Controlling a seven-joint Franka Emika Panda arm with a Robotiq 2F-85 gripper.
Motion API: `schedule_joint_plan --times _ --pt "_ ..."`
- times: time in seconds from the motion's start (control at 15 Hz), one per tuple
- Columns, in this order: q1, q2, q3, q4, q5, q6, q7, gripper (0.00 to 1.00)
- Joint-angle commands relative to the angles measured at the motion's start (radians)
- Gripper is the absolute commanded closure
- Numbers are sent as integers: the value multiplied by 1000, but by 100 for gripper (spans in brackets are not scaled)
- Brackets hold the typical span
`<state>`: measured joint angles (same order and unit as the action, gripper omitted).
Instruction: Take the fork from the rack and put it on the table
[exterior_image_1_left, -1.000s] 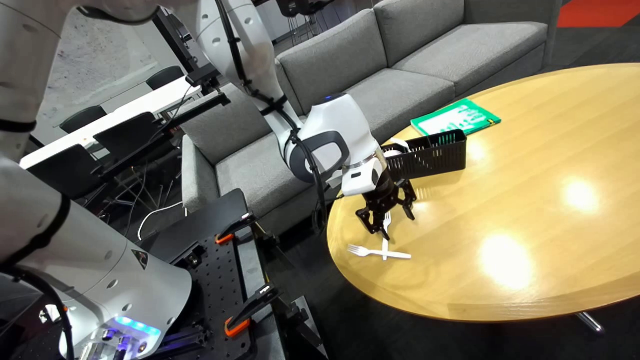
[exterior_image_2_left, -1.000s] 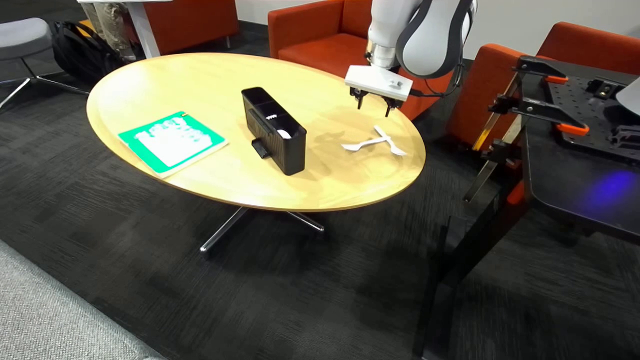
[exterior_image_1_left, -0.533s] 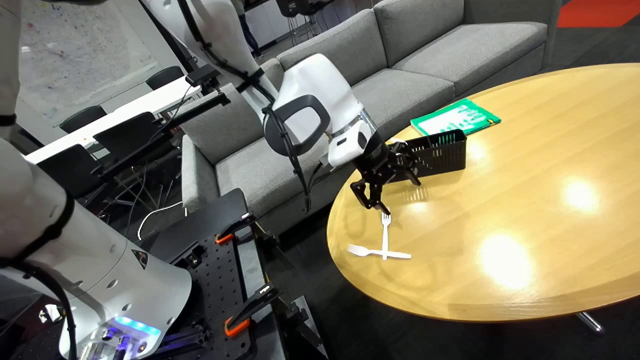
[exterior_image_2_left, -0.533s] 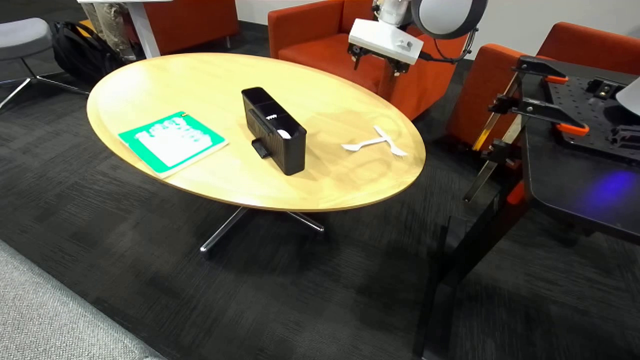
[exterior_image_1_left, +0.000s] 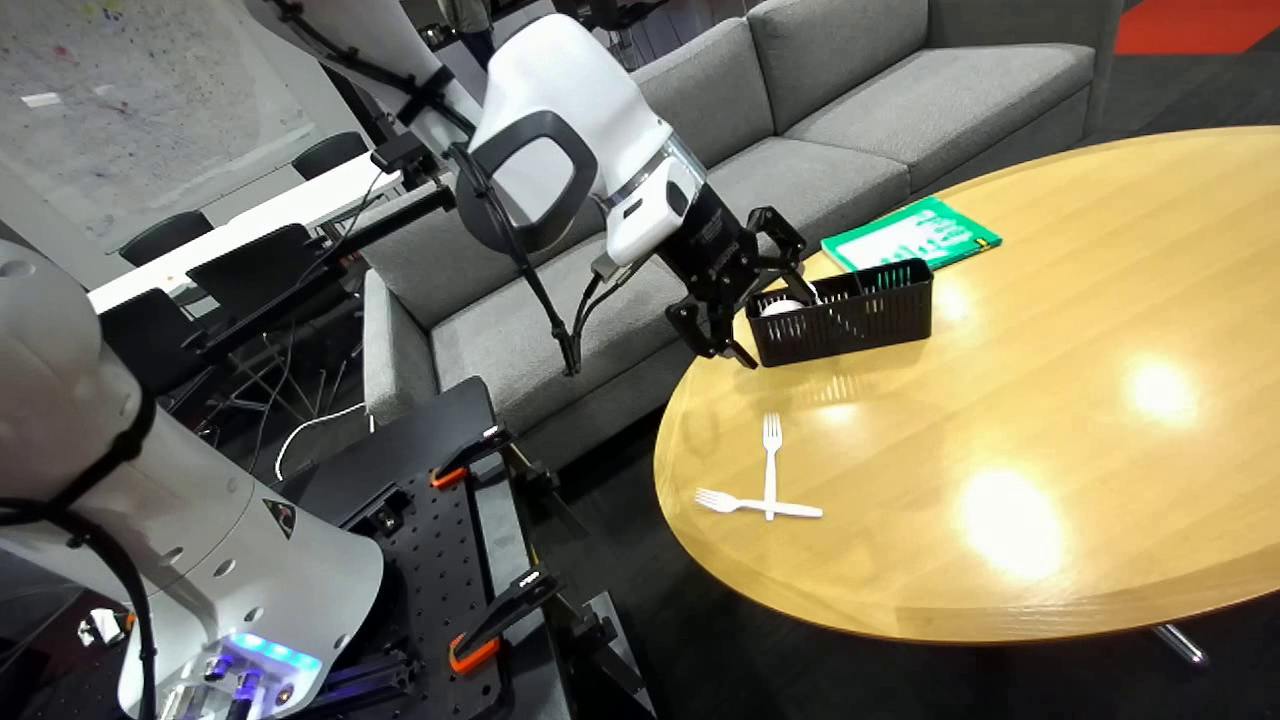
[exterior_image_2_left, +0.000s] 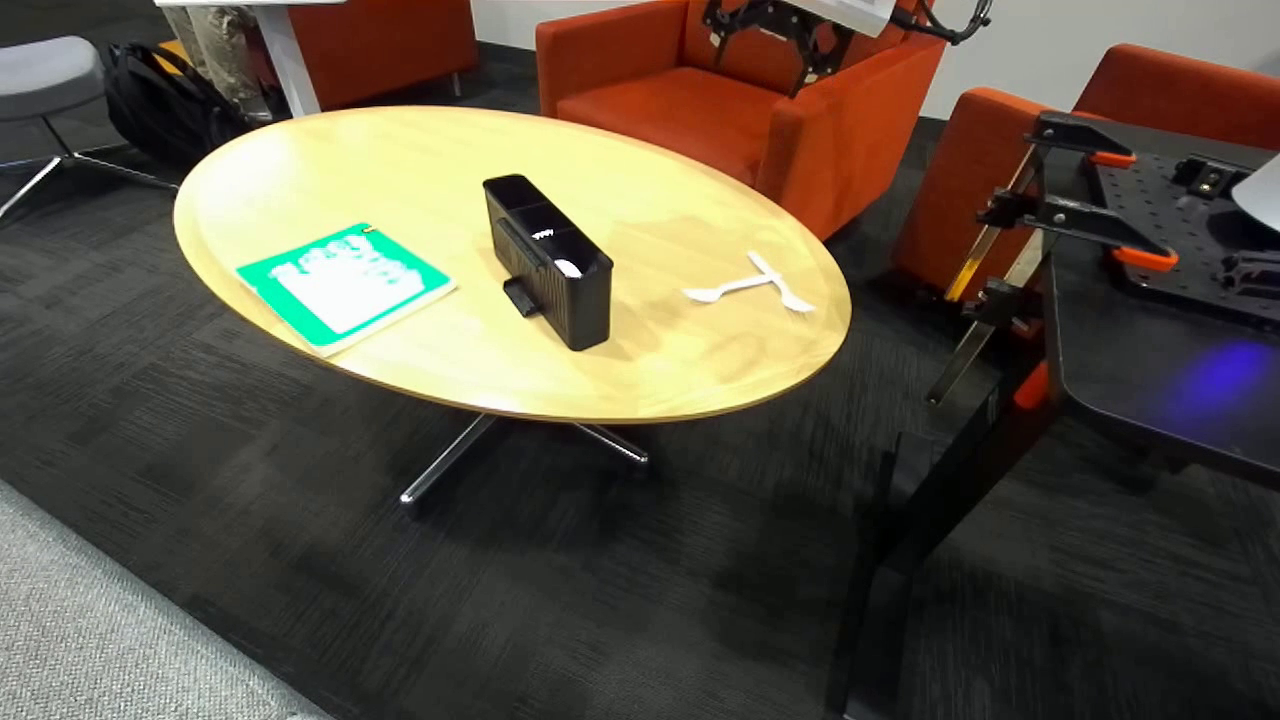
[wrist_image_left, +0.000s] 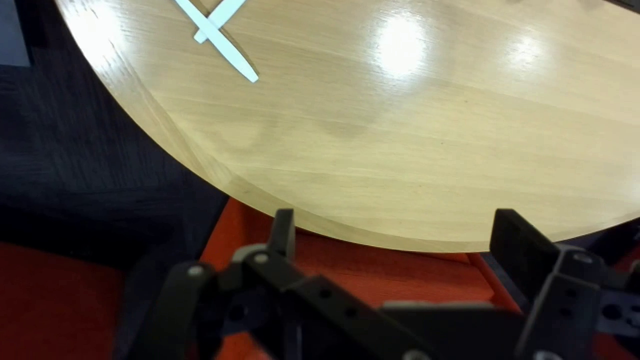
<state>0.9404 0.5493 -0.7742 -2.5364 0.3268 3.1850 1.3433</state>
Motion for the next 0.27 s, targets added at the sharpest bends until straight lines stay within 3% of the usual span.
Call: schedule_joint_plan --times 0.0,0.2 --pt "4 -5 0 0 23 1 -23 0" --pt "-1 6 7 2 24 1 -23 0"
